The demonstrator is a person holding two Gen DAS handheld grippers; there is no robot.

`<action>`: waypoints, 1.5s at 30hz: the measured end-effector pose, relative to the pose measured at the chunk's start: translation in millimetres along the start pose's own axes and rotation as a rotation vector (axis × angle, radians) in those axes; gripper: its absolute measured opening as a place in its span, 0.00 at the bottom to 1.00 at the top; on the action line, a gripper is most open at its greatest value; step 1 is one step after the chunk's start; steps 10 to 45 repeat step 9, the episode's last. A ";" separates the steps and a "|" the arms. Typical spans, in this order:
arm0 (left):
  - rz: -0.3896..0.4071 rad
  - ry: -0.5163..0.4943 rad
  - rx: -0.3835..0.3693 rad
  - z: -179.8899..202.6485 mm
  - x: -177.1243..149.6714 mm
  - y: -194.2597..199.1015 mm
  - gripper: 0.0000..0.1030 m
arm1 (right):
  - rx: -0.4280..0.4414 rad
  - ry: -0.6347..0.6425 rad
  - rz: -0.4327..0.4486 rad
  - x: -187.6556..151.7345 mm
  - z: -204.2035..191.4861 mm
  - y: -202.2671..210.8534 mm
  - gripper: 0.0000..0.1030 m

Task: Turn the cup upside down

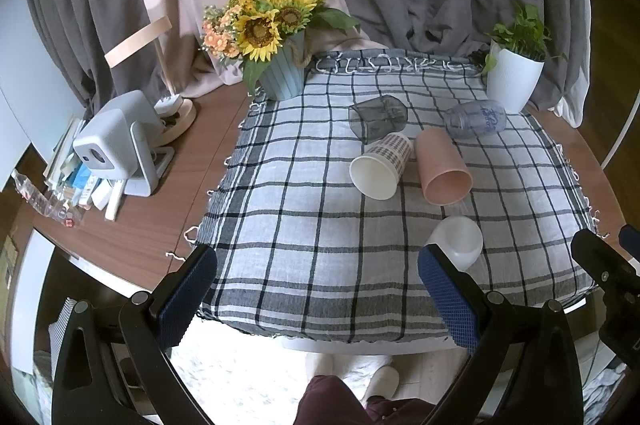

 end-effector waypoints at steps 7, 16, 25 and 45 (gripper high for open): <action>0.007 -0.002 0.001 -2.0 2.7 0.4 1.00 | 0.000 0.001 0.000 0.8 0.0 -0.3 0.85; 0.007 -0.001 -0.001 -2.3 3.3 0.4 1.00 | 0.001 -0.002 0.000 0.4 -0.2 -0.3 0.85; 0.007 -0.001 -0.001 -2.3 3.3 0.4 1.00 | 0.001 -0.002 0.000 0.4 -0.2 -0.3 0.85; 0.007 -0.001 -0.001 -2.3 3.3 0.4 1.00 | 0.001 -0.002 0.000 0.4 -0.2 -0.3 0.85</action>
Point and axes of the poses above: each gripper's, at about its wrist camera, not at the fingertips, and y roughly against the way its jaws point, z to its right, x to its top, the point moved 9 cm from there along -y, roughly the way its jaws point, and after that the axes turned 8 degrees about x, right-handed, at the moved point
